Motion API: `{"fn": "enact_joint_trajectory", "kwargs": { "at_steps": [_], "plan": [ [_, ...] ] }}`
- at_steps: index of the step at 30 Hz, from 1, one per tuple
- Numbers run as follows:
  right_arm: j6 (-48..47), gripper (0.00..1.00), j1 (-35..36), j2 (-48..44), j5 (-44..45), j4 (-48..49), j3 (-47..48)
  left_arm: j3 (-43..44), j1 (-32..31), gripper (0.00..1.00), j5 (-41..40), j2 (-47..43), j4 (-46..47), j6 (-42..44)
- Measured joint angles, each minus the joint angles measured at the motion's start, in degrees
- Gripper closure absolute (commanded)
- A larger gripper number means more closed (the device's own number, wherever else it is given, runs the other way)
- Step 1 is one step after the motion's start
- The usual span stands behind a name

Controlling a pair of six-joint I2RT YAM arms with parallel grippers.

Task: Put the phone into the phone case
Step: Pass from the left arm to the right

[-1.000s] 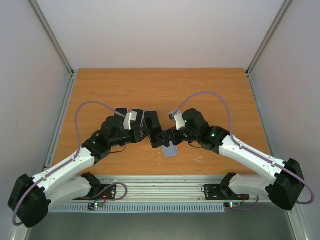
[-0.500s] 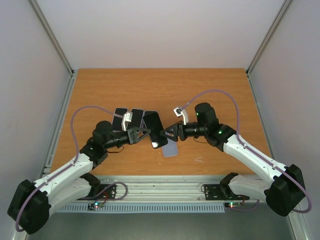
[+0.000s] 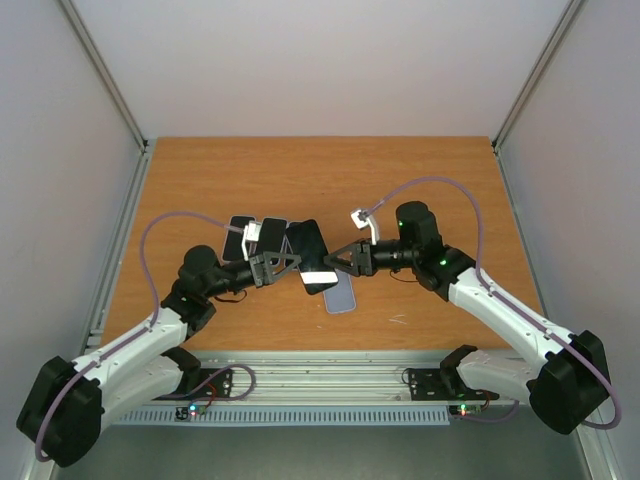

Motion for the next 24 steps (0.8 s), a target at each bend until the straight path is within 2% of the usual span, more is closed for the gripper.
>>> {"fn": "enact_joint_trajectory", "kwargs": {
  "at_steps": [15,24],
  "plan": [
    [1.18,0.71,-0.15,0.02,-4.31,2.84,0.0,-0.44,-0.31,1.0,4.48,1.81,10.62,-3.39],
    [3.3,0.85,-0.44,0.28,-7.15,5.88,-0.02,-0.72,-0.37,1.0,5.77,4.22,14.62,-4.22]
  ]
}}
